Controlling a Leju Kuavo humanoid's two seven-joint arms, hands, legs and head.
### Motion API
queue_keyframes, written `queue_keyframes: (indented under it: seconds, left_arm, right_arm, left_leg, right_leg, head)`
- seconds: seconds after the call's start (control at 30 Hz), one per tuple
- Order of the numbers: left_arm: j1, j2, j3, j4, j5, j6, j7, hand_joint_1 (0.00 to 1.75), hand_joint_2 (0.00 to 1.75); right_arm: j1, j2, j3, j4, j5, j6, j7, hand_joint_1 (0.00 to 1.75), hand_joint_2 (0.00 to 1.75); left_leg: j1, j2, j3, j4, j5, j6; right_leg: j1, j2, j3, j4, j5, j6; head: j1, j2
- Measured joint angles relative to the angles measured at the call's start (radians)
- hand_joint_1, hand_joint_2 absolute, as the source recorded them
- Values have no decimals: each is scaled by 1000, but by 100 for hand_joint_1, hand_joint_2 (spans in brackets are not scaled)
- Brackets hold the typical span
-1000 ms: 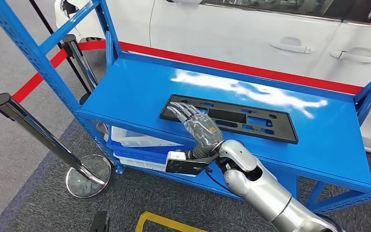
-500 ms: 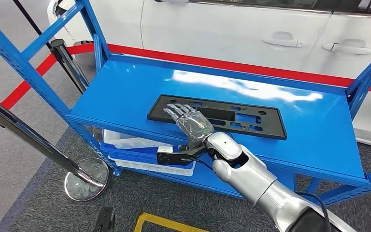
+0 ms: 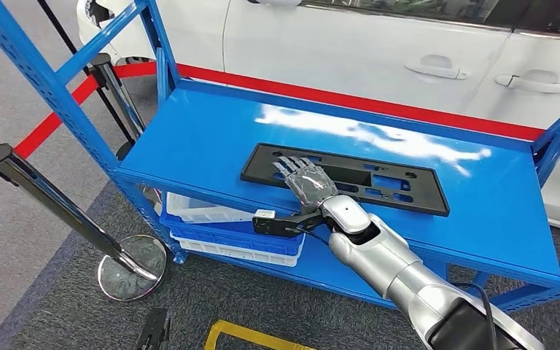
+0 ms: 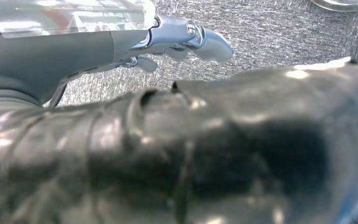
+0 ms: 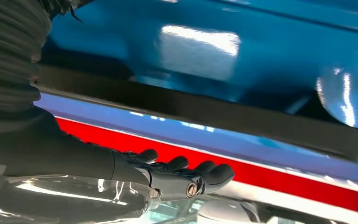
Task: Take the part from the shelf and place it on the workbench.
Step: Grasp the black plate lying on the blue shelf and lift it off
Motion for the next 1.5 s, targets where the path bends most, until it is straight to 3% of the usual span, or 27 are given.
queue_keyframes:
  seconds: [0.07, 0.1, 0.23, 0.3, 0.37, 0.43, 0.47, 0.53, 0.57, 0.63, 0.7, 0.77, 0.87, 0.9, 0.93, 0.97, 1.03, 1.1, 1.23, 1.27, 1.33, 1.4, 1.43, 1.47, 1.5]
  left_arm:
    - [0, 1, 0, 0, 1, 1, 0, 0, 0]
    - [0, 1, -1, 0, 2, 2, -1, 0, 0]
    - [2, 4, -2, 0, 6, 3, -1, 0, 0]
    - [2, 6, -3, 0, 8, 3, -1, 0, 0]
    - [4, 6, -3, 0, 9, 3, -1, 0, 0]
    - [7, 7, -4, 0, 11, 3, -1, 0, 0]
    - [9, 7, -4, 0, 12, 3, -1, 0, 0]
    - [9, 8, -4, 0, 14, 3, -1, 0, 0]
    - [8, 9, -4, 0, 14, 4, -1, 0, 0]
    - [8, 12, -4, 0, 14, 4, -1, 0, 0]
    - [9, 12, -5, 0, 16, 6, -1, 0, 0]
    - [9, 11, -5, 0, 17, 6, -1, 0, 0]
    - [8, 11, -7, 0, 17, 7, -1, 0, 0]
    - [9, 11, -8, 0, 17, 8, -1, 0, 0]
    - [10, 11, -9, 0, 18, 8, -1, 0, 0]
    - [11, 11, -10, 0, 18, 9, -1, 0, 0]
    - [12, 9, -11, 0, 19, 9, -1, 0, 0]
    - [11, 9, -12, 0, 19, 10, -1, 0, 0]
    - [10, 9, -12, 0, 21, 9, -1, 0, 0]
    - [11, 9, -13, 0, 23, 3, -4, 0, 0]
    - [11, 10, -13, 0, 28, -12, -16, 0, 0]
    - [12, 9, -14, 0, 29, -21, -31, 0, 87]
    - [13, 9, -15, 0, 29, -22, -38, 0, 131]
    - [14, 9, -17, 0, 28, -23, -44, 0, 175]
    - [14, 9, -18, 0, 27, -24, -50, 0, 175]
  right_arm:
    - [-5, 0, 0, 11, 12, -4, 12, 0, 175]
    - [-7, 1, 0, 16, 16, -9, 17, 0, 175]
    - [-12, 0, -3, 33, 28, -31, 36, 0, 175]
    - [-15, 0, -4, 40, 33, -40, 47, 0, 175]
    - [-15, -2, -7, 48, 37, -49, 56, 0, 175]
    - [-16, -5, -12, 56, 41, -56, 63, 0, 175]
    - [-16, -8, -15, 60, 43, -60, 67, 0, 175]
    - [-18, -13, -22, 65, 48, -68, 73, 0, 175]
    - [-19, -16, -26, 67, 50, -73, 75, 0, 175]
    - [-19, -23, -32, 71, 52, -84, 78, 0, 175]
    - [-18, -28, -36, 75, 52, -93, 79, 86, 175]
    - [-20, -36, -42, 79, 52, -100, 79, 173, 175]
    - [-20, -47, -50, 85, 52, -105, 74, 175, 175]
    - [-17, -49, -52, 88, 52, -106, 71, 175, 175]
    - [-13, -52, -53, 90, 52, -108, 66, 175, 175]
    - [-10, -53, -54, 92, 52, -111, 62, 175, 175]
    - [-8, -54, -56, 94, 52, -115, 56, 175, 175]
    - [-8, -54, -57, 94, 52, -117, 51, 175, 175]
    - [-6, -54, -58, 94, 52, -118, 47, 175, 175]
    - [-7, -53, -58, 94, 52, -119, 46, 175, 175]
    - [-7, -53, -58, 94, 53, -121, 44, 175, 175]
    - [-6, -53, -58, 94, 53, -124, 40, 175, 175]
    - [-4, -53, -58, 94, 53, -126, 38, 175, 175]
    - [-3, -54, -58, 94, 53, -128, 36, 175, 175]
    - [-3, -54, -58, 93, 53, -131, 33, 175, 175]
  left_leg:
    - [-3, -1, -7, 18, -11, -11]
    - [-5, -1, -10, 25, -15, -17]
    - [-5, 0, -18, 42, -28, -32]
    - [-1, 1, -51, 117, -73, -44]
    - [3, 1, -110, 242, -127, -52]
    - [4, 1, -138, 295, -128, -52]
    - [4, 1, -125, 265, -101, -49]
    - [2, 0, -62, 133, -36, -35]
    - [-2, 0, -33, 73, -17, -27]
    - [-9, -1, -9, 22, -12, -16]
    - [-8, 0, -5, 9, -6, -9]
    - [-3, 3, 7, -15, 7, -2]
    - [-2, 7, 14, -27, 14, 8]
    - [-3, 7, 14, -25, 14, 9]
    - [-3, 7, 13, -22, 12, 9]
    - [-3, 6, 12, -18, 9, 8]
    - [-1, 5, 10, -3, 0, 0]
    - [-5, 4, 2, 17, -11, -11]
    - [-7, 4, -8, 28, -19, -25]
    - [-6, 4, -16, 46, -32, -30]
    - [-1, 4, -56, 135, -83, -42]
    - [4, 4, -112, 253, -132, -49]
    - [5, 4, -126, 282, -135, -50]
    - [5, 4, -124, 276, -120, -48]
    - [4, 4, -105, 235, -90, -44]
  right_leg:
    - [1, -1, 51, -102, 34, -5]
    - [2, 0, 62, -126, 36, -9]
    - [1, 3, 65, -134, 35, -28]
    - [-3, 3, 66, -136, 36, -35]
    - [-2, 3, 66, -136, 35, -37]
    - [-1, 4, 67, -136, 35, -38]
    - [0, 5, 69, -136, 35, -38]
    - [1, 7, 73, -137, 34, -38]
    - [2, 8, 74, -138, 35, -36]
    - [1, 9, 72, -143, 39, -28]
    - [2, 10, 74, -151, 43, -16]
    - [4, 9, 68, -135, 28, -6]
    - [3, 6, 2, 12, -49, 1]
    - [3, 6, -20, 59, -64, 2]
    - [2, 6, -30, 79, -61, 3]
    - [1, 5, -24, 64, -42, 3]
    - [1, 3, 27, -42, 15, 1]
    - [2, 3, 67, -126, 40, -6]
    - [3, 6, 67, -138, 40, -26]
    - [1, 6, 67, -140, 42, -30]
    - [-2, 5, 67, -142, 44, -36]
    - [0, 5, 65, -141, 44, -39]
    - [1, 5, 65, -141, 44, -39]
    - [1, 6, 65, -141, 44, -39]
    - [2, 6, 66, -141, 44, -39]
  head:
    - [0, 0]
    - [0, 0]
    - [-2, 0]
    - [-7, 0]
    - [-9, 0]
    - [-9, 0]
    - [-9, 0]
    - [-8, 0]
    - [-8, 0]
    - [-8, 0]
    - [-8, 0]
    - [-4, 0]
    - [1, 0]
    - [1, 0]
    - [2, 0]
    - [2, 0]
    - [3, 0]
    - [2, 0]
    - [1, 0]
    - [-2, 0]
    - [-8, 0]
    - [-11, 0]
    - [-11, 0]
    - [-11, 0]
    - [-11, 0]
